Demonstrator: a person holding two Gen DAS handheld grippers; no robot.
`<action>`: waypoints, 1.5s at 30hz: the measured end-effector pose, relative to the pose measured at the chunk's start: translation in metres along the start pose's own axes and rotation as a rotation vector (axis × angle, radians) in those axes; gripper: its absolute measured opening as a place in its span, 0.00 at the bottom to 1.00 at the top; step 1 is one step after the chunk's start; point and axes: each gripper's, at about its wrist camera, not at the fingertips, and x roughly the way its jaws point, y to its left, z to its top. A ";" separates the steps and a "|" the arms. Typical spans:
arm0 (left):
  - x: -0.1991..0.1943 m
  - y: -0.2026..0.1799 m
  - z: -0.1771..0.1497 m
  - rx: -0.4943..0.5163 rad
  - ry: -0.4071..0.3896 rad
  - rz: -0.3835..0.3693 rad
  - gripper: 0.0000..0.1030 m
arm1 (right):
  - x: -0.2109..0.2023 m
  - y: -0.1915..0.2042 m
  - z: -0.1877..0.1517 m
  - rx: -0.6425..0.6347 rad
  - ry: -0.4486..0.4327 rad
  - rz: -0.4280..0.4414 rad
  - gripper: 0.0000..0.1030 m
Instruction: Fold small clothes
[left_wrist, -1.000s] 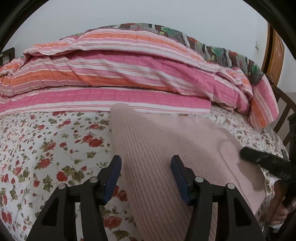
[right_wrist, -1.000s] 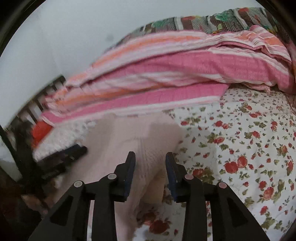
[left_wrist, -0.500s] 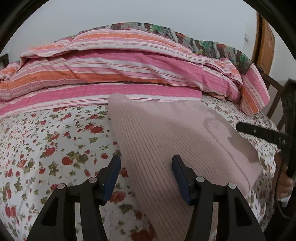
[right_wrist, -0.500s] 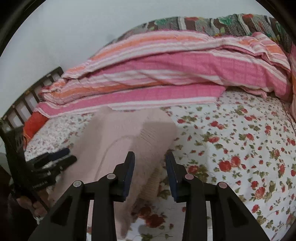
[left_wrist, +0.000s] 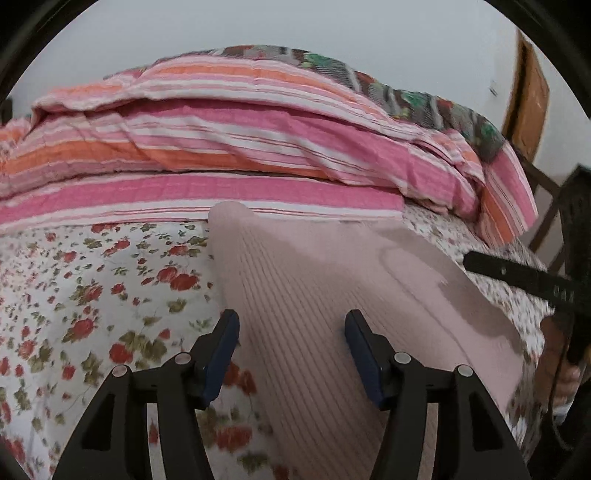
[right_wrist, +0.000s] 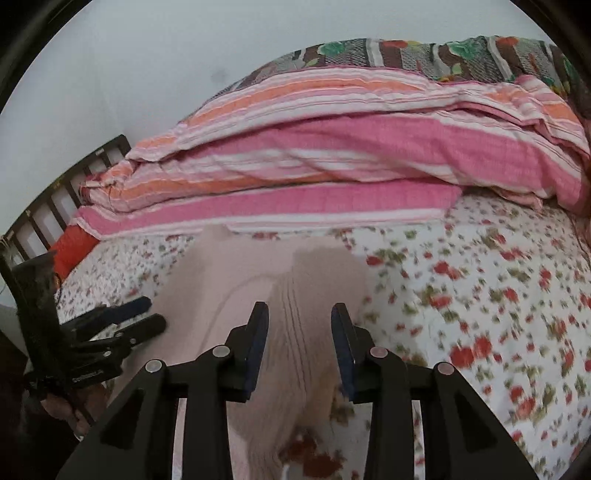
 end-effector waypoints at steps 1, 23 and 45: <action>0.004 0.003 0.003 -0.015 0.000 0.001 0.56 | 0.005 0.000 0.004 -0.004 0.005 -0.005 0.34; 0.039 0.035 0.020 -0.184 -0.001 0.069 0.19 | 0.028 -0.010 0.004 -0.027 0.022 -0.024 0.33; 0.019 0.015 0.009 -0.078 -0.018 0.097 0.55 | 0.023 0.003 -0.012 -0.034 0.045 -0.105 0.35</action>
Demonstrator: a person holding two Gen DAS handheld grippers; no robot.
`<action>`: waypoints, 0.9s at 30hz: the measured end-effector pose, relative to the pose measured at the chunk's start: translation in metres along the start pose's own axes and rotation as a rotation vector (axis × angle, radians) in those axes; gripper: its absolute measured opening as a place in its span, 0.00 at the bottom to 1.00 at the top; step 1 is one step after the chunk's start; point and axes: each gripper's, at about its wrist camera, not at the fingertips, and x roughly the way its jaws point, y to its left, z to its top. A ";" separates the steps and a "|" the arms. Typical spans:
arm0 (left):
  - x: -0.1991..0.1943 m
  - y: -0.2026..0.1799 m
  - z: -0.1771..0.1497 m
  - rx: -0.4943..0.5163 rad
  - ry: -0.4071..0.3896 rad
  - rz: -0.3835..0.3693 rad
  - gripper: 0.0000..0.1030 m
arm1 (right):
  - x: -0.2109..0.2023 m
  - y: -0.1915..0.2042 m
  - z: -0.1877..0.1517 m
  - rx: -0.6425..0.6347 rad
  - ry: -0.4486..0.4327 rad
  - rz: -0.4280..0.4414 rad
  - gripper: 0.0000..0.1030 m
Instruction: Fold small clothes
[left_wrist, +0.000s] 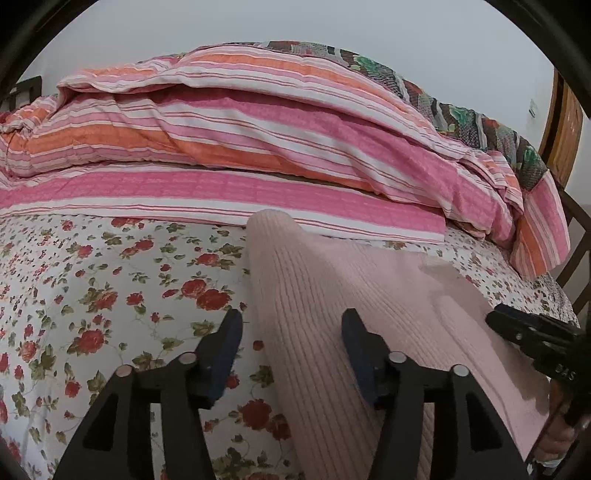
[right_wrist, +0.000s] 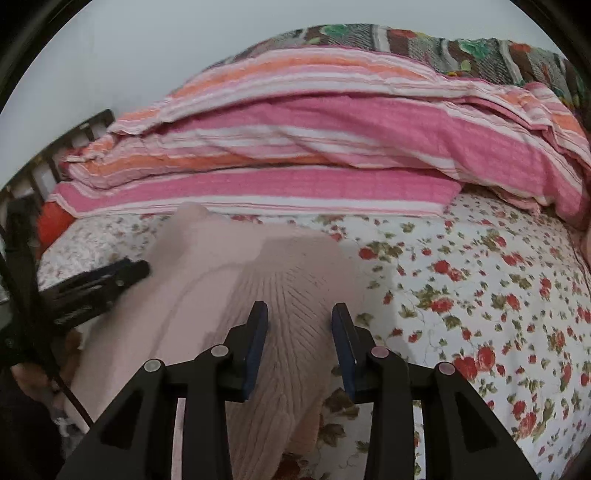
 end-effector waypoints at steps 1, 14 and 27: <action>-0.001 -0.001 -0.001 0.005 -0.001 -0.005 0.56 | -0.002 -0.003 -0.001 0.011 0.002 0.003 0.35; -0.019 -0.025 -0.019 0.073 0.007 -0.062 0.56 | -0.024 0.006 -0.030 -0.006 0.010 0.000 0.35; -0.064 -0.034 -0.047 0.008 0.014 -0.038 0.57 | -0.078 -0.008 -0.054 0.088 0.009 -0.066 0.41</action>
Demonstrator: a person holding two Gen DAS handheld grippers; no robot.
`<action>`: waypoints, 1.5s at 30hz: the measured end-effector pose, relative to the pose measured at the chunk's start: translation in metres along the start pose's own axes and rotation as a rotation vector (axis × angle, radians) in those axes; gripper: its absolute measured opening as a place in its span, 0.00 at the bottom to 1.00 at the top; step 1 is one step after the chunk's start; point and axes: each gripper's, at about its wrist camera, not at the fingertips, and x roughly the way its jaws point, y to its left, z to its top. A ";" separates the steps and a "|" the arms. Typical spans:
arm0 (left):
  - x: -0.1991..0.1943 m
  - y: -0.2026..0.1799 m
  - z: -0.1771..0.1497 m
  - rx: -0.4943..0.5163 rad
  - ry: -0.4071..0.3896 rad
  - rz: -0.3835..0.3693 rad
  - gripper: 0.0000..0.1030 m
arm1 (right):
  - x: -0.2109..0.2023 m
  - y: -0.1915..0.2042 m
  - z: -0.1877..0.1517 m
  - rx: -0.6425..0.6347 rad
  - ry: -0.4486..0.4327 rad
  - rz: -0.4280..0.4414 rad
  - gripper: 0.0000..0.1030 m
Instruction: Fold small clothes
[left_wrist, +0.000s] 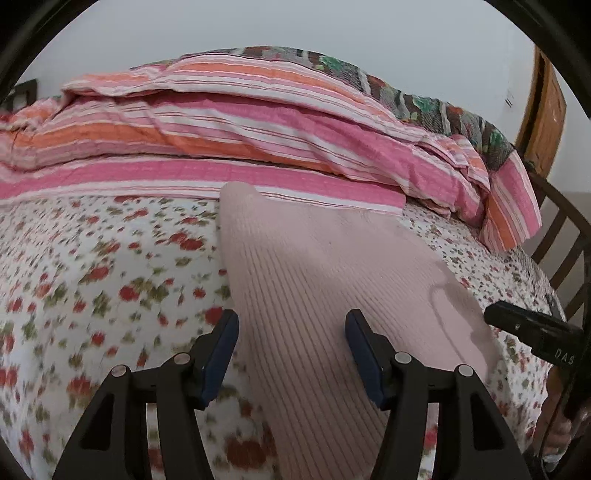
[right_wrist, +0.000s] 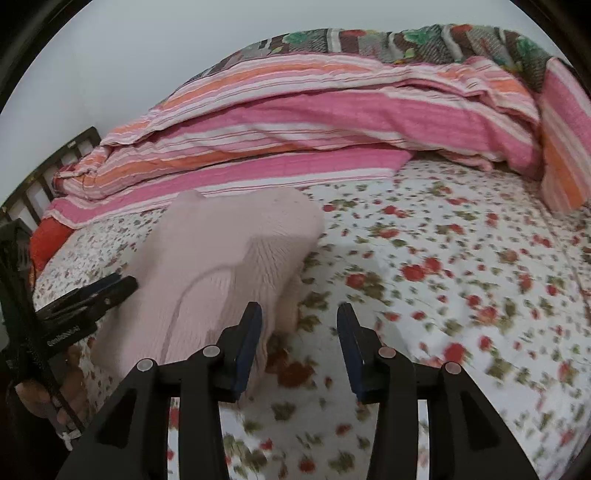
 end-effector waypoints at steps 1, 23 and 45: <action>-0.006 -0.001 -0.002 -0.005 0.002 0.007 0.57 | -0.005 0.001 -0.001 -0.001 0.003 -0.016 0.41; -0.192 -0.056 -0.022 0.017 -0.132 0.248 0.87 | -0.180 0.044 -0.033 -0.075 -0.160 -0.059 0.96; -0.223 -0.077 -0.031 0.027 -0.174 0.256 0.87 | -0.218 0.041 -0.053 -0.050 -0.209 -0.102 0.96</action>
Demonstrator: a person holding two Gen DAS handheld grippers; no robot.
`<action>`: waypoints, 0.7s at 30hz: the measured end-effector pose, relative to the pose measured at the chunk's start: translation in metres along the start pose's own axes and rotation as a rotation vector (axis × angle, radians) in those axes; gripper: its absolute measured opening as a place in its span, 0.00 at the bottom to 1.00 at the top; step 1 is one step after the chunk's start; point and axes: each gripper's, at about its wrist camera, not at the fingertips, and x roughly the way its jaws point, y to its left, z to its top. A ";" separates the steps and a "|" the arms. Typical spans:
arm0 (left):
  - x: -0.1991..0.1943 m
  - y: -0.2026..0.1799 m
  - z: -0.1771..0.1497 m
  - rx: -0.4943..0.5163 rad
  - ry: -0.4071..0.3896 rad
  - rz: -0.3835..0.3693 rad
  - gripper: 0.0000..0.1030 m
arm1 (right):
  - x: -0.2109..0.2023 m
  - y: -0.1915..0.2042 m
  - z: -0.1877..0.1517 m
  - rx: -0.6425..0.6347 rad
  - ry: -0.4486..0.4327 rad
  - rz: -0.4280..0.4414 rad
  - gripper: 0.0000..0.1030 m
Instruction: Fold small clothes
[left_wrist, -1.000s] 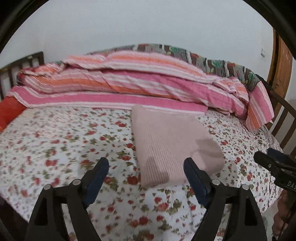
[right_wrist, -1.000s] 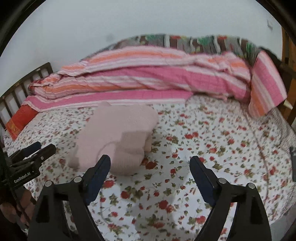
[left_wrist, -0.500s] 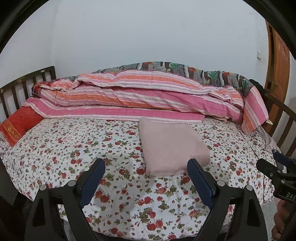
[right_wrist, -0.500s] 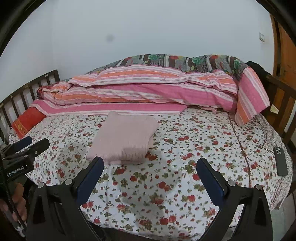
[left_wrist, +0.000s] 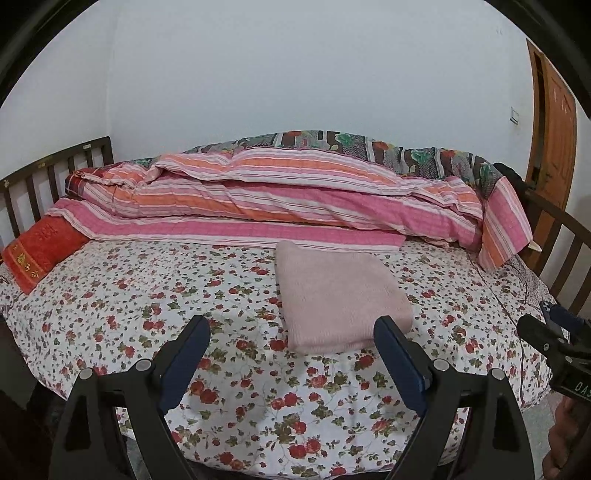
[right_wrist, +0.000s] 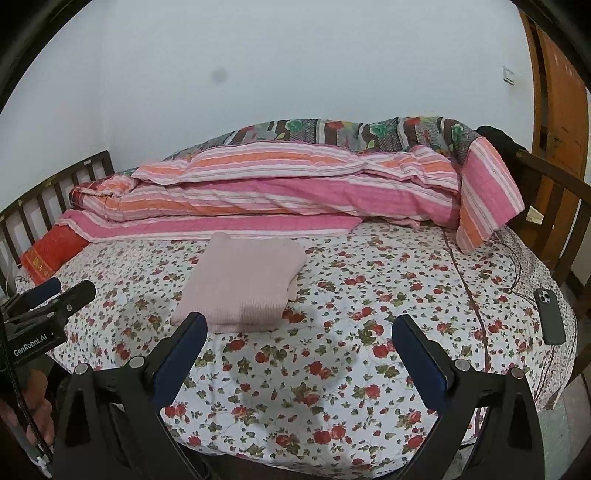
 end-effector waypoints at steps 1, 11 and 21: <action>0.000 -0.001 0.000 0.000 0.001 0.000 0.87 | 0.000 0.000 0.000 0.000 0.001 -0.001 0.96; 0.001 -0.005 -0.001 0.005 0.001 -0.003 0.87 | -0.001 -0.007 -0.002 0.015 0.001 -0.003 0.96; -0.001 -0.005 -0.002 0.007 -0.001 -0.002 0.87 | -0.002 -0.008 -0.002 0.017 -0.001 -0.003 0.96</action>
